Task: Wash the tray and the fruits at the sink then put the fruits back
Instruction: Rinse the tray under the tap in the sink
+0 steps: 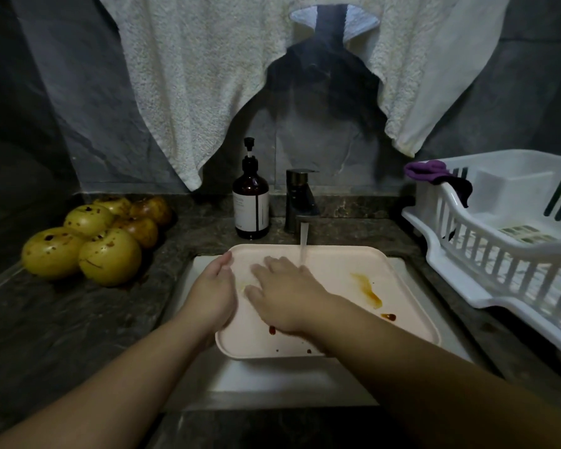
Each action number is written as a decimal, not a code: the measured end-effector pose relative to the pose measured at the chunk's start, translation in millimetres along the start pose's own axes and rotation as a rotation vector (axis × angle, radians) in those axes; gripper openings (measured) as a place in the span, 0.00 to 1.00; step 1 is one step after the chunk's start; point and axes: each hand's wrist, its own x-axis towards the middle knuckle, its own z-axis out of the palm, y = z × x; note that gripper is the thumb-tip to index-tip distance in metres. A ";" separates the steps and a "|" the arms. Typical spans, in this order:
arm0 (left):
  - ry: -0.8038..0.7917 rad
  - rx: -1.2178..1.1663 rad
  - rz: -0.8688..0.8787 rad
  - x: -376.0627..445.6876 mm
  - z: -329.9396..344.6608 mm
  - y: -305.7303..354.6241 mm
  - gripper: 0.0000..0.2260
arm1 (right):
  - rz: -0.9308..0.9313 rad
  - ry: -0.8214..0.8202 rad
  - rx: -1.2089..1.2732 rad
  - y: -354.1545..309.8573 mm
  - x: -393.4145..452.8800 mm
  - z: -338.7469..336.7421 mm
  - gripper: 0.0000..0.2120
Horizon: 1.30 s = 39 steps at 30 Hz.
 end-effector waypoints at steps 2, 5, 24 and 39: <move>0.007 -0.046 -0.041 2.8 -1.1 -2.8 0.19 | -0.080 -0.021 -0.006 11.2 -10.8 1.0 0.29; 0.025 -0.063 -0.073 3.3 0.7 -1.7 0.19 | 0.065 -0.010 0.011 45.9 -23.0 -5.3 0.30; 0.018 0.068 -0.079 5.9 -3.8 -4.2 0.18 | 0.066 0.002 0.007 49.6 -25.1 13.7 0.33; -0.063 -0.256 -0.242 2.5 4.9 -6.0 0.17 | 0.056 0.040 -0.041 -28.6 6.3 33.2 0.30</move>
